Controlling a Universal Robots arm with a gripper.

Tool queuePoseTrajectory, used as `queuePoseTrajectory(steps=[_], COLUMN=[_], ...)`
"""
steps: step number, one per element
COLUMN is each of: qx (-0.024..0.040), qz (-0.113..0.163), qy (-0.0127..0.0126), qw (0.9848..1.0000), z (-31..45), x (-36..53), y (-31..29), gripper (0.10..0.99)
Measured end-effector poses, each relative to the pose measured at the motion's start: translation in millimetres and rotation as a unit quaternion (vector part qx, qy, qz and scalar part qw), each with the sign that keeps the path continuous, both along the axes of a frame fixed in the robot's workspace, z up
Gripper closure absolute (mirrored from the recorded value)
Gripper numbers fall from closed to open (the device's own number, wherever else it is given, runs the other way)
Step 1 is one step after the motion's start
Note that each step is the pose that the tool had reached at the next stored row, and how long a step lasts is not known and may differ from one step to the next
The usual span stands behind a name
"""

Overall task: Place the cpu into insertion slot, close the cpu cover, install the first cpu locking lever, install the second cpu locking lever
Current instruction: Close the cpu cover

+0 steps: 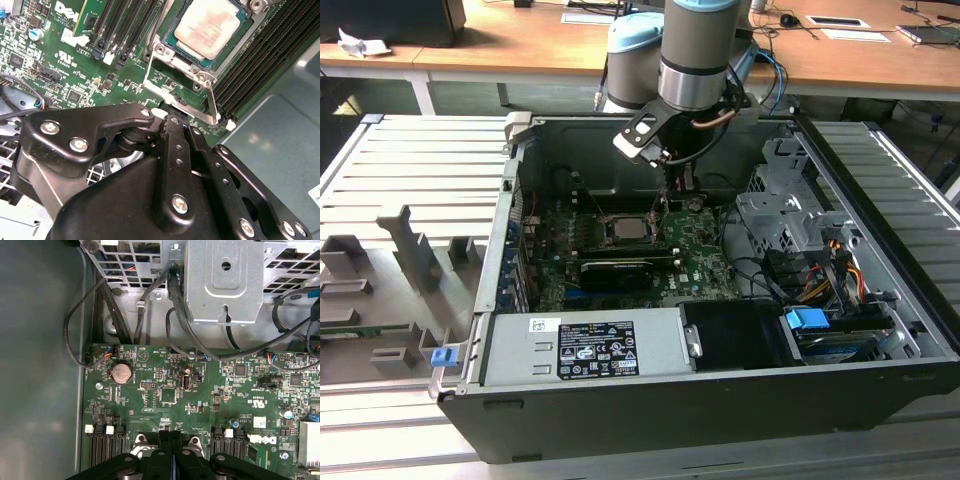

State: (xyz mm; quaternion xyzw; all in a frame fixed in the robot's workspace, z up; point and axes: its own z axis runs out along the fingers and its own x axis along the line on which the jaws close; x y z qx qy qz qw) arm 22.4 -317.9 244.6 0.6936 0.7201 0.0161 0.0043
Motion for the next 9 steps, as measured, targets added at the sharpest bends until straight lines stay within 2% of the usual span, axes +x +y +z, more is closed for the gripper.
queuePoseTrajectory(steps=[9], qx=[0.0000], qz=[0.000], qy=[0.0000], qw=[1.0000], z=[-0.2], x=[-12.8], y=[0.0], gripper=[0.980])
